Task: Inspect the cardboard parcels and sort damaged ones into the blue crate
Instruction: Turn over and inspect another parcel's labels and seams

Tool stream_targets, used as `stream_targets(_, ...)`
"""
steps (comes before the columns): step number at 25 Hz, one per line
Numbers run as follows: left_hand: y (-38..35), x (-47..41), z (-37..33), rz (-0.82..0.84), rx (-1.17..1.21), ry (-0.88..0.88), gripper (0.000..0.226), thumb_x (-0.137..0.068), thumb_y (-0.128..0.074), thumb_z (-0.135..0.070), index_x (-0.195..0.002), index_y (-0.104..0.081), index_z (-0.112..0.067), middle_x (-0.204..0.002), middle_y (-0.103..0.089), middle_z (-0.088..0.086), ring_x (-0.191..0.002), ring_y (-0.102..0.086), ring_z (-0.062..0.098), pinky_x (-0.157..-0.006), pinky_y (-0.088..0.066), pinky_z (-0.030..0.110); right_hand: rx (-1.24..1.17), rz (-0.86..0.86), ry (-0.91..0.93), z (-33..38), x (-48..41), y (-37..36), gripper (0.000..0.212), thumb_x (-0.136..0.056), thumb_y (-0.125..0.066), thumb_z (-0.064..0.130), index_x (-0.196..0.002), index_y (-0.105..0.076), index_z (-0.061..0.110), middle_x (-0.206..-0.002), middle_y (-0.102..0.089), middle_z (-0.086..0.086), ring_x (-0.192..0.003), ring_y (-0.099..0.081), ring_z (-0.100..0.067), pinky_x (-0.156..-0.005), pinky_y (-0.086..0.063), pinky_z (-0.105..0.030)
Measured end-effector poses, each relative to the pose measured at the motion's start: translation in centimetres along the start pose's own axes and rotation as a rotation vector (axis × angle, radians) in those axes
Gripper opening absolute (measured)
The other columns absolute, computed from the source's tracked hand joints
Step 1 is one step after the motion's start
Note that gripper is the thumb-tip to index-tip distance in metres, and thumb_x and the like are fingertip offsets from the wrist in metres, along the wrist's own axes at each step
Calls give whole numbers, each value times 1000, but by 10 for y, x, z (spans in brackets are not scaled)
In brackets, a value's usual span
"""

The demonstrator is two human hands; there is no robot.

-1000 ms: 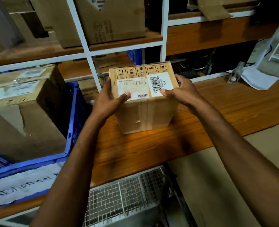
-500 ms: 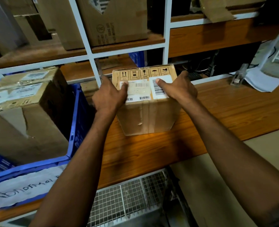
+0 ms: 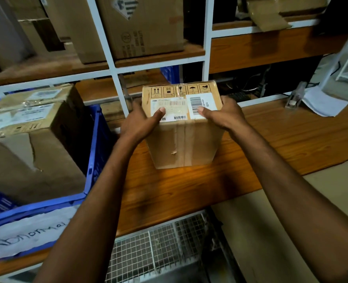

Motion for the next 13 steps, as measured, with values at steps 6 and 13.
stream_targets(6,5,12,17,-81,247,-32,55,-110,-40,-47,-158,-41,-20,-140,-62,4,-122,-60,21,-101,-55,51,-65,-51,30,-9,4,7,34,-105,-53,26,-136,-65,21,-130,-70,-3,-113,-65,-20,-99,-55,-42)
stream_targets(13,-5,29,25,-70,439,62,59,-107,-42,-53,-157,-37,-22,-150,-51,2,-124,-53,14,-89,-54,29,-358,87,-22,-34,11,-7,48,-107,-51,42,-150,-51,23,-131,-67,4,-122,-62,-18,-97,-55,-38)
Point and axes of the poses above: each hand's wrist, its own x-axis away from the middle knuckle, its own y-axis out of the back of the hand, z = x × y, the point moved 9 cm from there along -x, towards the middle knuckle
